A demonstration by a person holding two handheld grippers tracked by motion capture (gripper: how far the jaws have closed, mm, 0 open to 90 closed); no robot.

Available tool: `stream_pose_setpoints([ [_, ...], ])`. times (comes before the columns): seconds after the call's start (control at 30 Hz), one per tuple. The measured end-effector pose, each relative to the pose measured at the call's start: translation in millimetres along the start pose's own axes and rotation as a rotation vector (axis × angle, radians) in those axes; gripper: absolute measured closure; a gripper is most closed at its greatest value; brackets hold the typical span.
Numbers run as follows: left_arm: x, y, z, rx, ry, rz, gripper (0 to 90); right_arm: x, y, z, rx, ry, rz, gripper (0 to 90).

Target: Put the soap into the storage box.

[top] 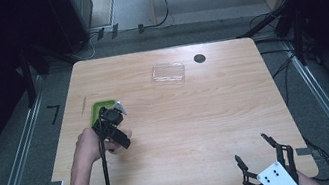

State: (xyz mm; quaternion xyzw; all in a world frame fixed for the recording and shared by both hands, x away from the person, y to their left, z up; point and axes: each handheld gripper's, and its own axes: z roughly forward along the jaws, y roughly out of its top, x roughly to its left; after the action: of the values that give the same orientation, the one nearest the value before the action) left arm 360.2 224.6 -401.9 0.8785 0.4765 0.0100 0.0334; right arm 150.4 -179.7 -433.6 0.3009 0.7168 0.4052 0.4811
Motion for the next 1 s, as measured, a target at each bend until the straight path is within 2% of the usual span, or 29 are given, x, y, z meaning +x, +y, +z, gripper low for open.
stream_pose_setpoints([
  [0.67,30.7,-3.6,-13.4,-0.032,0.021,-0.081,33.6,0.9,0.4,-0.1,0.001,-0.002,-0.01,13.2],
  [0.8,34.3,-2.4,-15.1,-0.05,0.035,-0.102,33.6,0.9,0.3,0.0,0.002,-0.003,-0.009,13.2],
  [1.0,39.5,0.5,-15.0,-0.054,0.032,-0.122,33.6,1.3,0.6,0.1,0.003,-0.002,-0.013,13.2],
])
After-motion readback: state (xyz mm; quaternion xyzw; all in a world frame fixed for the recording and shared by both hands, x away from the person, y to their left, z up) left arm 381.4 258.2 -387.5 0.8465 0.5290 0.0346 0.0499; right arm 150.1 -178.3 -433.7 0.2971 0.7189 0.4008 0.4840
